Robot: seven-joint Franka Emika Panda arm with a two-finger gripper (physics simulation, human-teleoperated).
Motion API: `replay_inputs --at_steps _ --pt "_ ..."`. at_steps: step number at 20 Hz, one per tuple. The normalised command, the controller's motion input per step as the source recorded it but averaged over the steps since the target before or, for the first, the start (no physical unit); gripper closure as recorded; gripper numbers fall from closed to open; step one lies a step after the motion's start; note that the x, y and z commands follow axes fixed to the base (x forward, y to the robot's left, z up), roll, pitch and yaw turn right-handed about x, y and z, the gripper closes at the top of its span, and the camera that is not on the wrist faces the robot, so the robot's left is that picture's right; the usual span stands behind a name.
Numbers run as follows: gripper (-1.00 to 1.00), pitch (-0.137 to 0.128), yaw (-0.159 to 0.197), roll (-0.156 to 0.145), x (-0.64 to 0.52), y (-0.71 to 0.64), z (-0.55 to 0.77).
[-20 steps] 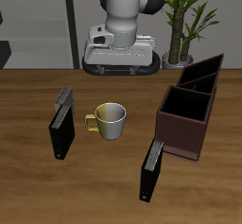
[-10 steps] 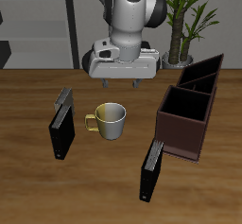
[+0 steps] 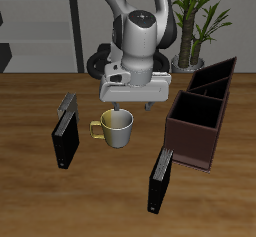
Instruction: Place the white-yellow mug into the left desk caddy's right compartment and place the left black book into the left desk caddy's back compartment and place the right black book into the left desk caddy's front compartment
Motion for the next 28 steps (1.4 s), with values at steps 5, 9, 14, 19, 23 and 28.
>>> replay_inputs --at_steps 5,9,14,19,23,28 --pt "-1.00 0.036 -0.038 -0.010 0.07 0.04 -0.38" --pt "-1.00 0.089 -0.019 -0.001 0.15 -0.03 -0.41" --pt "1.00 0.042 -0.017 0.015 0.07 0.05 -0.19" --pt "1.00 0.005 -0.015 0.004 0.01 -0.04 0.02" --pt "1.00 -0.062 0.001 -0.002 -0.17 -0.06 0.50" --pt "1.00 -0.065 0.019 -0.014 -0.20 0.03 0.54"
